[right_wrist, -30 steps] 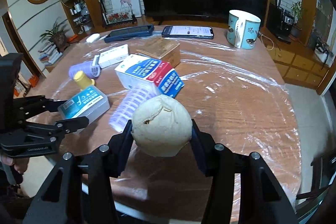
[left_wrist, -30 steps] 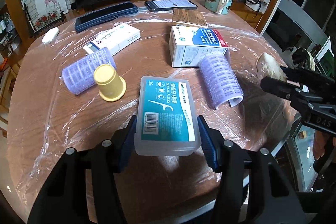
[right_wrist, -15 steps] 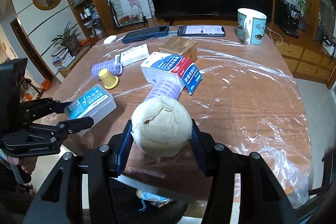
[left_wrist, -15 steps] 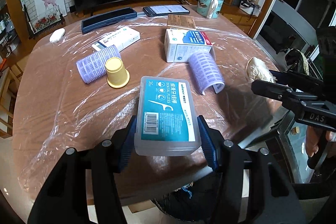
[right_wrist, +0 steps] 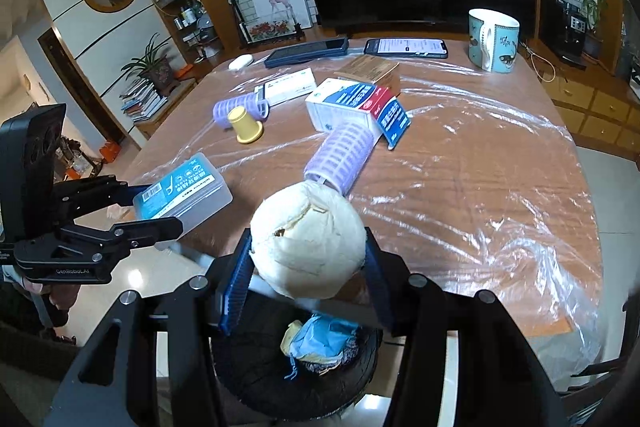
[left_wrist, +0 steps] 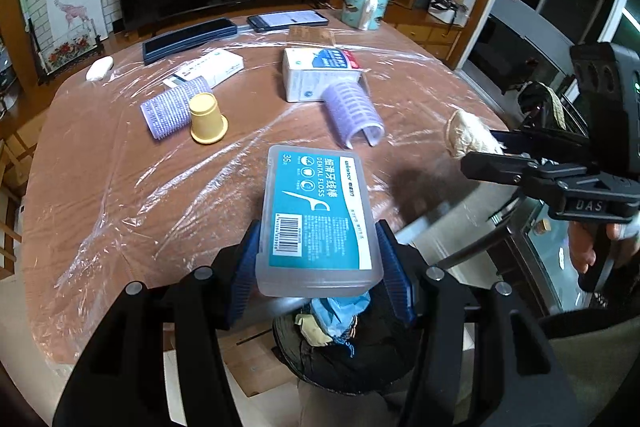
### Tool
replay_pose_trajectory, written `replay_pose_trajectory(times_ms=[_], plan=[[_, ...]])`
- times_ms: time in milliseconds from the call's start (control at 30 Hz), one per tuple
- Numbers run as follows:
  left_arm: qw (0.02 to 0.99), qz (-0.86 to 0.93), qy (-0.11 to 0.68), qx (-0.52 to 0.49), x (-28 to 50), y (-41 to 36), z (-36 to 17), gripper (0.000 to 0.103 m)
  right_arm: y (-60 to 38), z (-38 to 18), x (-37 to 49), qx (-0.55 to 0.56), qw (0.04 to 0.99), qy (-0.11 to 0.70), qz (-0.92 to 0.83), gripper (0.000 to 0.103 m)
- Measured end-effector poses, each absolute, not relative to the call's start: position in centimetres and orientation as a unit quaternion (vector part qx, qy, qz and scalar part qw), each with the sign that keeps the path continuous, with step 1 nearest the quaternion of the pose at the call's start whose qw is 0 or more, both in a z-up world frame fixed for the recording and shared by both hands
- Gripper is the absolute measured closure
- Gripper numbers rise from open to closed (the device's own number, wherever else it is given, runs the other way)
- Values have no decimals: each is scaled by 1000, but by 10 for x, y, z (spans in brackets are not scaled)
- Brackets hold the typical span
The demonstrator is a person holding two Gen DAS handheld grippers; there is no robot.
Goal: Collect trash
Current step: 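Carry the floss box and white ball down over the black trash bin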
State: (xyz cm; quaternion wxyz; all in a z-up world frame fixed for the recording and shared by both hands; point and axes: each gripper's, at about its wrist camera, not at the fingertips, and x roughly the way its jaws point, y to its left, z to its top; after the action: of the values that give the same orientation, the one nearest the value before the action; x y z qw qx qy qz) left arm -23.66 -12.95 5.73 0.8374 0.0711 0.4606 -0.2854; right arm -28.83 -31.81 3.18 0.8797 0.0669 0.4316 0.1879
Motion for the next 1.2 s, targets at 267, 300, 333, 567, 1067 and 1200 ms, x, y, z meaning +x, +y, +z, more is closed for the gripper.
replay_pose_trajectory(times_ms=[267,300,333,567,1067,1200], plan=[[828,-310,460,88,-258,-134,59,46,-319,29,-303,63,872,443,199,52],[826,-312,461,91,-261,-135,58,46,-319,28,-304,61,871,444,200,52],[824,-314,462,92,-263,-135,57,46,-319,27,-305,60,870,447,201,52],[816,-328,465,100,-278,-141,53,46,-315,19,-312,55,862,458,211,52],[800,-332,484,122,-299,-148,31,46,-308,-3,-325,43,844,484,227,52],[799,-332,486,126,-304,-150,27,46,-306,-9,-329,38,839,491,231,52]])
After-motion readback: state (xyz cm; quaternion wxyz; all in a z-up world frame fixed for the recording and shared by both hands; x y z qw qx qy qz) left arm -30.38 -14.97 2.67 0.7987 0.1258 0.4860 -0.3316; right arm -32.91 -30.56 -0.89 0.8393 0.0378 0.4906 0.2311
